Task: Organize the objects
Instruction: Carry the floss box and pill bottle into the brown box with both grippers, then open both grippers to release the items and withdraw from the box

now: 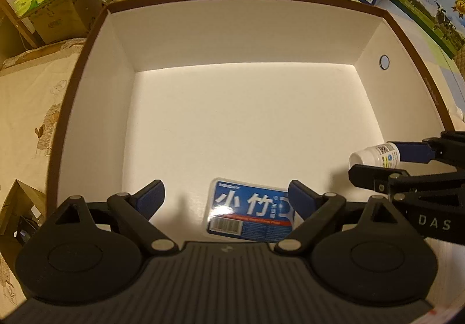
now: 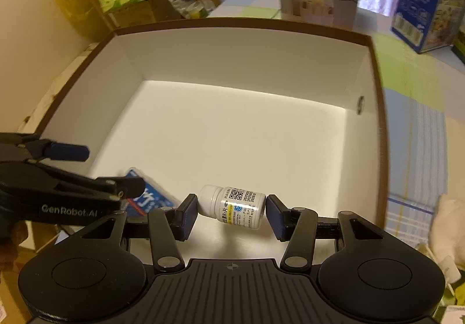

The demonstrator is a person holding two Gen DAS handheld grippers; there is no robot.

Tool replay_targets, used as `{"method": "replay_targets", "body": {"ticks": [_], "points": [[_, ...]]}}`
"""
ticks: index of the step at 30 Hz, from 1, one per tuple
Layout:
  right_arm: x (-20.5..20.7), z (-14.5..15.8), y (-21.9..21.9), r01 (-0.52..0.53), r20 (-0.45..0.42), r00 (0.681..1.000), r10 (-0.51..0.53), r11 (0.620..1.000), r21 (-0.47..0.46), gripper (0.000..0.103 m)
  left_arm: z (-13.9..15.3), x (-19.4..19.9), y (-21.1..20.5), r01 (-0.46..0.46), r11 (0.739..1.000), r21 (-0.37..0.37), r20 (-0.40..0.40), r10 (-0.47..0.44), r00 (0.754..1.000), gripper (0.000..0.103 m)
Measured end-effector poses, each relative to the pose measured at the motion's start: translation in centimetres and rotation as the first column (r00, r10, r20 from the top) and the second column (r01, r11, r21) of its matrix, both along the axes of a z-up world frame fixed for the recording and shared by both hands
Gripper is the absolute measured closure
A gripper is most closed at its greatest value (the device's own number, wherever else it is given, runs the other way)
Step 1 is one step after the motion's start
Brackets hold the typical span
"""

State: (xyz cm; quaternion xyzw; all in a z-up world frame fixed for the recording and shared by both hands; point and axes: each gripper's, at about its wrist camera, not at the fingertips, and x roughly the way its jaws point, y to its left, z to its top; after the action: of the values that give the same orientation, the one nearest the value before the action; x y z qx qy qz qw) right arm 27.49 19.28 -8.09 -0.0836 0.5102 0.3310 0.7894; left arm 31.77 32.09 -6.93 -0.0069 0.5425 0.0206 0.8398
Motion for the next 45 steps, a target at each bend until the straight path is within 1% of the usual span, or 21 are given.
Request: {"method": "replay_targets", "body": {"ticks": [2, 4, 7, 10, 16, 24, 28, 36, 45], "points": [[-0.1, 0.0, 0.2, -0.01, -0.003, 1.0, 0.01, 1.0, 0.004, 0.053, 0.3, 0.2, 0.3, -0.005, 1.0, 0.003, 0.005, 0.005, 1.0, 0.013], [-0.3, 0.1, 0.4, -0.026, 0.015, 1.0, 0.026, 1.0, 0.011, 0.046, 0.6, 0.4, 0.5, -0.01, 1.0, 0.006, 0.01, 0.01, 1.0, 0.013], [-0.6, 0.4, 0.4, -0.038, 0.035, 0.999, 0.037, 0.999, 0.018, 0.04, 1.0, 0.4, 0.8, -0.014, 1.0, 0.012, 0.02, 0.013, 1.0, 0.012], [-0.9, 0.7, 0.3, -0.039, 0.042, 0.998, 0.038, 0.999, 0.016, 0.038, 1.3, 0.1, 0.9, -0.018, 1.0, 0.016, 0.031, 0.018, 0.999, 0.01], [-1.6, 1.4, -0.1, -0.021, 0.046, 0.999, 0.02, 1.0, 0.013, 0.037, 2.1, -0.6, 0.9, -0.023, 1.0, 0.013, 0.055, 0.022, 0.998, 0.01], [-2.9, 3.3, -1.4, -0.001, 0.073, 0.997, -0.002, 0.999, 0.043, 0.037, 3.4, -1.8, 0.3, -0.019, 1.0, 0.004, 0.094, 0.018, 0.995, 0.01], [-3.7, 4.5, -2.3, -0.002, 0.101, 0.995, -0.003, 0.999, 0.052, 0.036, 4.4, -2.6, -0.4, -0.018, 1.0, 0.002, 0.122, 0.017, 0.992, 0.01], [-5.4, 6.8, -5.6, -0.002, 0.14, 0.99, -0.012, 0.995, 0.101, 0.036, 6.1, -4.8, -3.1, -0.016, 1.0, 0.012, 0.164, 0.014, 0.986, 0.01], [-6.9, 8.4, -12.3, 0.016, 0.152, 0.988, -0.037, 0.99, 0.138, 0.036, 7.9, -7.5, -8.5, -0.001, 1.0, 0.007, 0.201, -0.001, 0.98, 0.01]]}}
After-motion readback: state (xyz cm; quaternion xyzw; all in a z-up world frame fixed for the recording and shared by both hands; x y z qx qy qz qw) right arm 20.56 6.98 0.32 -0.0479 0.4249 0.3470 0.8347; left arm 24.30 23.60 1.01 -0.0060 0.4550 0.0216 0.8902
